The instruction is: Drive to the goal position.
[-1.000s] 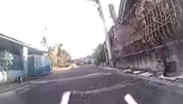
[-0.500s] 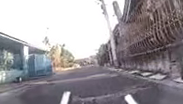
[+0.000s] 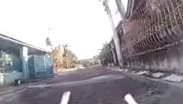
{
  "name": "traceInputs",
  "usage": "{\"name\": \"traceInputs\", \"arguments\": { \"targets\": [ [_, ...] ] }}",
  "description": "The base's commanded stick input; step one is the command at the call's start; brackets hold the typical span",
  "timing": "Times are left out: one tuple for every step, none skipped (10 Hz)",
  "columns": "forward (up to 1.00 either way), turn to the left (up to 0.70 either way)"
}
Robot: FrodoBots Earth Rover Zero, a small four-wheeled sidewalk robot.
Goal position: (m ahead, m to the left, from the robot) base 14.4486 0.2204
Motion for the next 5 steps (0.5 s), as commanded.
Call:
{"name": "traceInputs", "arguments": {
  "targets": [
    [0.85, 0.00],
    [0.85, 0.00],
    [0.85, 0.00],
    [0.85, 0.00],
    [0.85, 0.00]
  ]
}}
